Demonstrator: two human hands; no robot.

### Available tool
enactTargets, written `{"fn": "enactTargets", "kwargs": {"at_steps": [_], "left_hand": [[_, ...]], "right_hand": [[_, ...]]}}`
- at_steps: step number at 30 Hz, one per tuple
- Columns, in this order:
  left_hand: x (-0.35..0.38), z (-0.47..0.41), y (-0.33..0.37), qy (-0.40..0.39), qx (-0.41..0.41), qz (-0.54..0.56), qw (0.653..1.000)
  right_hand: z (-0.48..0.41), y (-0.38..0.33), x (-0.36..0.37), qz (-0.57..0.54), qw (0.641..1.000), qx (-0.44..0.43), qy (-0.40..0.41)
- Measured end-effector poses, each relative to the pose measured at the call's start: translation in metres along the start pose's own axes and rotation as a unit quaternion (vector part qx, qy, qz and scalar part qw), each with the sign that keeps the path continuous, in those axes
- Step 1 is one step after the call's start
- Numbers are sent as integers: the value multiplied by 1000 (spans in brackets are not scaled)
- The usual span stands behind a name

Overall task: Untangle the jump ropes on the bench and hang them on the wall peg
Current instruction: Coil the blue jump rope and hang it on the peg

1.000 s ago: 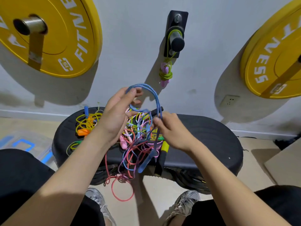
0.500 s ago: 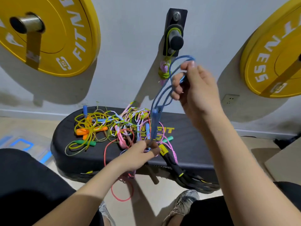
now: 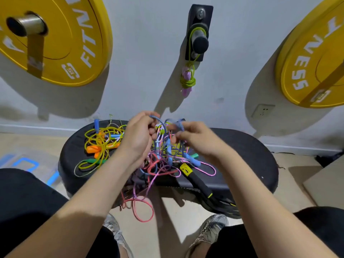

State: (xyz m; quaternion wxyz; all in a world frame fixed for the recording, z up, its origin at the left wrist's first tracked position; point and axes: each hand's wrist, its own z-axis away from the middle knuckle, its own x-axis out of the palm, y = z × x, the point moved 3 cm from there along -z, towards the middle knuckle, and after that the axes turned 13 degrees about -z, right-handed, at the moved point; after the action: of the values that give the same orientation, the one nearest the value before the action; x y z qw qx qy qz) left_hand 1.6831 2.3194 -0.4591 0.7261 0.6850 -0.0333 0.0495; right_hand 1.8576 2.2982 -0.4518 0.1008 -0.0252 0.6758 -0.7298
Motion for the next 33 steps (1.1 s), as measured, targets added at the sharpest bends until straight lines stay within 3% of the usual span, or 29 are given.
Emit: {"fn": "enactTargets", "kwargs": {"at_steps": [3,5,9,12,13,16,18,22,26,29,33], "left_hand": [[9,6,27,-81,11,79,994],[10,9,31,-117,7,112,987],[3,3,29,-95,57,86,990],[-16,-6,16,-34,124,-108,986],[-22,-6,6,-54,125,-172,976],[-27,3,-41,-263,64,-262,926],[-25,7,-69,-308,28,-283,908],[-20,5,-98,-288,31,-343,894],[-37,-2,-110,-226,34,-388,893],[-46,-6,-104,-203,25,-412,888],[-29,-5,-64,-185,44,-344,919]], "right_hand": [[1,24,28,82,990,-24,-111],[0,28,39,103,986,-49,-120],[-7,17,44,162,977,-116,-75],[-13,3,33,132,981,-131,51],[-13,-3,29,93,982,-136,88],[-12,-21,22,-62,983,-131,115],[-10,-31,24,-107,981,-120,106],[-6,-45,24,-220,960,-115,132],[-7,-38,10,-359,911,-27,201],[-5,-22,-3,-267,930,-3,251],[-8,-8,-15,-210,947,28,243]]}}
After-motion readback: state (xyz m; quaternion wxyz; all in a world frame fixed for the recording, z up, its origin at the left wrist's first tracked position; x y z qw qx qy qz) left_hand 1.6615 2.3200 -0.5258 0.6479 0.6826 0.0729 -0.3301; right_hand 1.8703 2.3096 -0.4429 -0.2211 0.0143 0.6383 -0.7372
